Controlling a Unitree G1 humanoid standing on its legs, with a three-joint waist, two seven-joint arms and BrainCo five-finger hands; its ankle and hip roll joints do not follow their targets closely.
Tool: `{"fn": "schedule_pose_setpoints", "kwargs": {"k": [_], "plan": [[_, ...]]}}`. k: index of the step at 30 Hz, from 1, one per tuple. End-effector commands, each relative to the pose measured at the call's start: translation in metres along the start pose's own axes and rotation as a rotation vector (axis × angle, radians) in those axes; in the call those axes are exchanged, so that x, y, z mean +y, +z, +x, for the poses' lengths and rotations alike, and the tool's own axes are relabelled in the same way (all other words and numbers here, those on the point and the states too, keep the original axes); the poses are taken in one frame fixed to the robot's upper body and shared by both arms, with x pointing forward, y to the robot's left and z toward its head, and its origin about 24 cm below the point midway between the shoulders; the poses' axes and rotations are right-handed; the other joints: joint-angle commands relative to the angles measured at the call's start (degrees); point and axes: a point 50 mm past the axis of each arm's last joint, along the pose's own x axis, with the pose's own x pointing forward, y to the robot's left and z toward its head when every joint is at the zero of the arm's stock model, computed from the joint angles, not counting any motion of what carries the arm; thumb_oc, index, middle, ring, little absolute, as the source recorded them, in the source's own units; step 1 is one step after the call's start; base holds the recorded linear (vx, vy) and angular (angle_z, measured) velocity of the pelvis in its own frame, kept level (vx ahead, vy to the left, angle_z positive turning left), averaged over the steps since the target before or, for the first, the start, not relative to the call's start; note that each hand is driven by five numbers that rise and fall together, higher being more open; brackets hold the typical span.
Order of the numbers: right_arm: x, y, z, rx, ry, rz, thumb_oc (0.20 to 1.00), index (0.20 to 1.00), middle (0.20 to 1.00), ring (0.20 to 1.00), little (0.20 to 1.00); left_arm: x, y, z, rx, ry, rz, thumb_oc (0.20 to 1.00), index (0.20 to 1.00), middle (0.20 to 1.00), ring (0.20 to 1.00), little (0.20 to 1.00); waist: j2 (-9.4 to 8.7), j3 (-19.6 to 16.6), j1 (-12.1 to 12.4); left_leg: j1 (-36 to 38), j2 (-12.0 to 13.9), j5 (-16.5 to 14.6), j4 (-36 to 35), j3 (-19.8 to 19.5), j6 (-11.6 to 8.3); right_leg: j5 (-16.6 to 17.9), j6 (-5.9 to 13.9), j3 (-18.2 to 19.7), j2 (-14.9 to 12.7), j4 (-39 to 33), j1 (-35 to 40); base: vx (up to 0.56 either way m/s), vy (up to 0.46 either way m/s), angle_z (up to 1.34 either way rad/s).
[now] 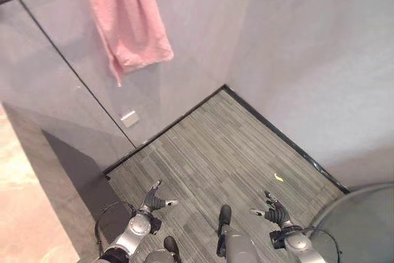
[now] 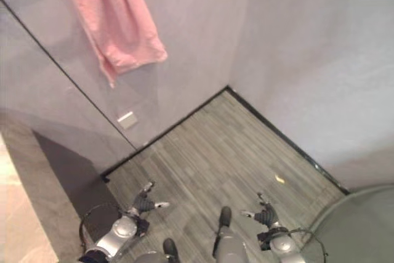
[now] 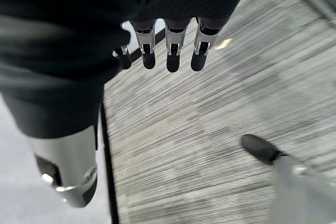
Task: Put brush and paste in cup on sink, flatten towel.
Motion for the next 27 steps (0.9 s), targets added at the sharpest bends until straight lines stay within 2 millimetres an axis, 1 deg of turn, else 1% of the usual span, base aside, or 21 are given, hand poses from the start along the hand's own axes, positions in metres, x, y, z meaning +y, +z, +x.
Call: {"fn": "schedule_pose_setpoints", "kwargs": {"k": [1, 2, 3, 4, 5, 6, 7, 8, 9, 12, 14, 16, 17, 18, 20, 22, 23, 24, 25, 26, 27], "plan": [[0.004, 0.012, 0.000, -0.083, 0.045, -0.021, 1.000, 1.000, 1.000, 1.000, 1.000, 0.001, 0.025, 0.000, -0.158, -0.016, 0.066, 1.000, 1.000, 1.000, 1.000, 1.000, 0.90, -0.16, -1.69, -2.94, -0.91, 1.38, 4.01, -10.83, 0.37, -6.89, 5.82, 10.41, 3.14, 12.44, 0.26, 0.10, 0.103, 0.63], [0.007, 0.012, 0.000, -0.086, 0.071, -0.038, 1.000, 1.000, 1.000, 1.000, 1.000, 0.001, 0.022, -0.002, -0.157, -0.019, 0.090, 1.000, 1.000, 1.000, 1.000, 1.000, 1.42, -0.02, -2.27, -2.18, -1.57, 1.71, 3.83, -13.27, 0.39, -8.94, 5.04, 15.35, 6.55, 12.33, -0.71, 0.10, 0.101, 0.86], [0.007, 0.012, 0.000, -0.086, 0.071, -0.038, 1.000, 1.000, 1.000, 1.000, 1.000, 0.001, 0.022, -0.002, -0.157, -0.018, 0.090, 1.000, 1.000, 1.000, 1.000, 1.000, 1.37, -0.16, -2.30, -2.37, -1.60, 1.96, 3.70, -13.26, 0.37, -8.70, 5.01, 15.36, 6.53, 12.15, -0.87, 0.09, 0.005, 0.84], [0.008, 0.013, 0.001, -0.087, 0.085, -0.063, 1.000, 1.000, 1.000, 1.000, 1.000, 0.002, 0.019, -0.002, -0.148, -0.012, 0.104, 1.000, 1.000, 1.000, 1.000, 1.000, 1.27, -0.27, -1.87, -2.26, -1.83, 1.81, 3.30, -14.06, 0.17, -8.30, 5.02, 15.60, 5.62, 10.60, -1.25, 0.06, -0.089, 0.91], [0.009, 0.017, 0.003, -0.103, 0.099, -0.104, 1.000, 1.000, 1.000, 1.000, 1.000, 0.006, 0.019, -0.002, -0.153, -0.002, 0.130, 1.000, 1.000, 1.000, 1.000, 1.000, 1.22, -0.13, -1.41, -2.39, -1.74, 1.26, 3.51, -14.92, -0.02, -7.05, 5.29, 14.98, 3.58, 8.38, -1.66, 0.09, -0.163, 0.78], [0.008, 0.021, 0.005, -0.116, 0.097, -0.125, 1.000, 1.000, 1.000, 1.000, 1.000, 0.007, 0.021, -0.003, -0.168, -0.004, 0.146, 1.000, 1.000, 1.000, 1.000, 1.000, 1.27, 0.04, -1.42, -2.67, -1.52, 0.66, 4.25, -16.09, -0.22, -5.81, 5.62, 15.54, 1.76, 6.41, -2.87, 0.13, -0.187, 0.58], [0.007, 0.025, 0.006, -0.134, 0.105, -0.158, 1.000, 1.000, 1.000, 1.000, 1.000, 0.009, 0.022, -0.004, -0.181, -0.010, 0.168, 1.000, 1.000, 1.000, 1.000, 1.000, 1.11, 0.22, -1.98, -2.49, -1.76, -0.49, 4.90, -17.66, -0.23, -4.80, 5.98, 17.99, 0.89, 4.69, -3.87, 0.15, -0.139, 0.51], [0.007, 0.028, 0.006, -0.148, 0.114, -0.172, 1.000, 1.000, 1.000, 1.000, 1.000, 0.010, 0.022, -0.004, -0.186, -0.014, 0.185, 1.000, 1.000, 1.000, 1.000, 1.000, 0.66, 0.33, -2.29, -2.28, -2.14, -0.62, 5.60, -18.70, -0.42, -4.20, 6.48, 20.22, 1.17, 4.65, -3.86, 0.11, -0.171, 0.67], [0.008, 0.035, 0.007, -0.176, 0.134, -0.194, 1.000, 1.000, 1.000, 1.000, 1.000, 0.013, 0.021, -0.005, -0.186, -0.008, 0.214, 1.000, 1.000, 1.000, 1.000, 1.000, -0.70, -0.13, -1.52, -2.52, -2.22, -1.23, 6.24, -19.40, -0.79, -4.97, 6.53, 20.19, 1.59, 4.56, -2.46, 0.05, -0.206, 0.68], [0.012, 0.038, 0.007, -0.191, 0.156, -0.202, 1.000, 1.000, 1.000, 1.000, 1.000, 0.014, 0.015, -0.006, -0.164, 0.003, 0.213, 1.000, 1.000, 1.000, 1.000, 1.000, -1.63, -0.94, -0.81, -2.60, -1.65, -0.91, 6.28, -20.47, -1.40, -5.15, 6.46, 18.17, 1.43, 3.74, -0.94, 0.02, -0.178, 0.76], [0.013, 0.040, 0.009, -0.192, 0.171, -0.233, 1.000, 1.000, 1.000, 1.000, 1.000, 0.014, 0.010, -0.006, -0.140, 0.016, 0.203, 1.000, 1.000, 1.000, 1.000, 1.000, -1.82, -1.74, -0.17, -2.47, -0.42, 0.46, 5.74, -21.30, -2.32, -5.44, 6.22, 17.05, 2.32, 2.56, 0.59, 0.04, -0.251, 0.36], [0.015, 0.048, 0.010, -0.223, 0.190, -0.243, 1.000, 1.000, 1.000, 1.000, 1.000, 0.017, 0.006, -0.008, -0.123, 0.040, 0.181, 1.000, 1.000, 1.000, 1.000, 1.000, -1.89, -2.45, 0.60, -1.92, 1.28, 2.21, 4.24, -21.90, -3.44, -6.00, 5.71, 15.46, 3.30, 1.65, 2.00, 0.04, -0.266, -0.09], [0.015, 0.048, 0.010, -0.224, 0.195, -0.257, 1.000, 1.000, 1.000, 1.000, 1.000, 0.017, 0.005, -0.008, -0.118, 0.037, 0.179, 1.000, 1.000, 1.000, 1.000, 1.000, -1.87, -2.60, 0.84, -1.85, 2.06, 2.81, 3.76, -22.36, -3.87, -6.44, 5.35, 15.00, 3.83, 1.39, 2.48, 0.02, -0.372, -0.02], [0.015, 0.054, 0.010, -0.252, 0.209, -0.274, 1.000, 1.000, 1.000, 1.000, 1.000, 0.019, 0.005, -0.008, -0.115, 0.037, 0.184, 1.000, 1.000, 1.000, 1.000, 1.000, -1.87, -2.48, 1.06, -1.93, 3.87, 4.15, 3.39, -23.43, -4.98, -7.59, 4.36, 14.13, 5.05, 1.00, 3.60, 0.01, -0.283, 0.12], [0.014, 0.053, 0.010, -0.248, 0.206, -0.278, 1.000, 1.000, 1.000, 1.000, 1.000, 0.017, 0.006, -0.007, -0.113, 0.037, 0.183, 1.000, 1.000, 1.000, 1.000, 1.000, -1.79, -2.28, 0.97, -1.99, 4.52, 4.48, 3.45, -24.04, -5.41, -8.13, 3.90, 13.40, 5.53, 0.99, 4.19, 0.00, -0.202, 0.21], [0.012, 0.055, 0.009, -0.260, 0.203, -0.316, 1.000, 1.000, 1.000, 1.000, 1.000, 0.015, 0.006, -0.005, -0.104, 0.036, 0.179, 1.000, 1.000, 1.000, 1.000, 1.000, -1.44, -2.01, 0.72, -2.22, 5.94, 6.22, 3.06, -24.27, -6.30, -9.38, 2.92, 12.10, 6.54, 1.56, 4.87, -0.01, -0.189, 0.38], [0.011, 0.054, 0.008, -0.261, 0.199, -0.326, 1.000, 1.000, 1.000, 1.000, 1.000, 0.014, 0.008, -0.004, -0.106, 0.035, 0.173, 1.000, 1.000, 1.000, 1.000, 1.000, -1.16, -1.96, 0.28, -2.57, 7.01, 8.16, 2.79, -23.22, -6.80, -9.93, 2.50, 11.23, 6.88, 1.77, 5.15, -0.04, -0.137, 0.42], [0.009, 0.052, 0.007, -0.258, 0.189, -0.332, 1.000, 1.000, 1.000, 1.000, 1.000, 0.014, 0.010, -0.002, -0.108, 0.036, 0.167, 1.000, 1.000, 1.000, 1.000, 1.000, -0.98, -1.96, -0.48, -3.27, 8.80, 10.62, 2.33, -20.21, -7.27, -10.30, 2.36, 9.88, 6.74, 1.92, 5.39, -0.05, -0.090, 0.46], [0.008, 0.048, 0.006, -0.242, 0.179, -0.334, 1.000, 1.000, 1.000, 1.000, 1.000, 0.012, 0.012, -0.001, -0.110, 0.030, 0.164, 1.000, 1.000, 1.000, 1.000, 1.000, -0.95, -1.91, -1.10, -3.85, 9.96, 11.66, 2.43, -17.62, -7.39, -10.59, 2.23, 8.95, 6.47, 1.89, 5.75, -0.07, -0.091, 0.67], [0.005, 0.045, 0.005, -0.235, 0.161, -0.331, 1.000, 1.000, 1.000, 1.000, 1.000, 0.010, 0.015, 0.001, -0.114, 0.024, 0.169, 1.000, 1.000, 1.000, 1.000, 1.000, -0.85, -1.71, -2.39, -4.44, 11.76, 12.43, 3.24, -11.78, -7.30, -10.50, 2.06, 7.53, 5.90, 1.75, 6.10, -0.08, -0.106, 1.01], [0.001, 0.042, 0.003, -0.227, 0.144, -0.316, 1.000, 1.000, 1.000, 1.000, 1.000, 0.009, 0.019, 0.004, -0.122, 0.018, 0.177, 1.000, 1.000, 1.000, 1.000, 1.000, -0.48, -1.80, -4.39, -4.56, 13.32, 12.75, 4.16, -3.22, -7.28, -10.52, 2.15, 5.33, 5.24, 1.51, 6.60, -0.05, -0.113, 1.08]]}}
